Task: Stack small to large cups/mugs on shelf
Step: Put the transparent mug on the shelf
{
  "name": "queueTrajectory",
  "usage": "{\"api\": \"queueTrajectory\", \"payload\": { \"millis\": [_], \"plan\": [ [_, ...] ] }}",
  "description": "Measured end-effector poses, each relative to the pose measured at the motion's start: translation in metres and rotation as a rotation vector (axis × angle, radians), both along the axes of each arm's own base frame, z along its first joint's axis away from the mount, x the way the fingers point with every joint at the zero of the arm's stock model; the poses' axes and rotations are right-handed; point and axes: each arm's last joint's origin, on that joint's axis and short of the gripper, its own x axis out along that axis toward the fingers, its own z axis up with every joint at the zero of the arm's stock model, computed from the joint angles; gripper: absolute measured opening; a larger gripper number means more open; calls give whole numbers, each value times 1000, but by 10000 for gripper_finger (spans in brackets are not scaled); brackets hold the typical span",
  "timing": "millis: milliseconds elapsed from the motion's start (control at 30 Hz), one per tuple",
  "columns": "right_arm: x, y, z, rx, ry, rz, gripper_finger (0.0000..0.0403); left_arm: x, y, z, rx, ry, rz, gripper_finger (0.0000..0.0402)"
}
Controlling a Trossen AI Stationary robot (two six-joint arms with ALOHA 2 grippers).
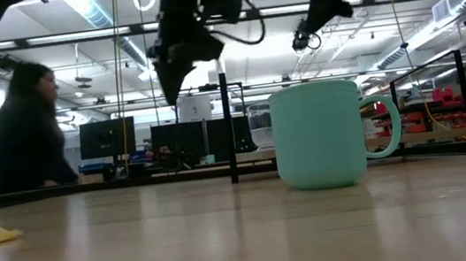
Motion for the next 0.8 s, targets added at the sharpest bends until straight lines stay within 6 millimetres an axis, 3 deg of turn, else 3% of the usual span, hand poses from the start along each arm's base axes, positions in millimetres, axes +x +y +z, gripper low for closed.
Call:
{"api": "queueTrajectory", "payload": {
  "millis": [133, 300, 500, 600, 800],
  "plan": [
    [12, -15, -8, 32, 21, 1, 64, -26, 4, -4, 26, -36, 43, 49],
    [30, -26, -27, 61, 78, 11, 64, -66, 13, -3, 61, -237, 104, 42],
    [50, -39, -49, 75, 118, 37, 64, -113, 24, -23, 71, -322, 251, 32],
    [60, -41, -58, 63, 133, 87, 67, -124, 26, -41, 67, -336, 278, 28],
    [83, -38, -72, 43, 136, 194, 95, -126, 27, -86, -36, -467, 286, 23]
  ]
}}
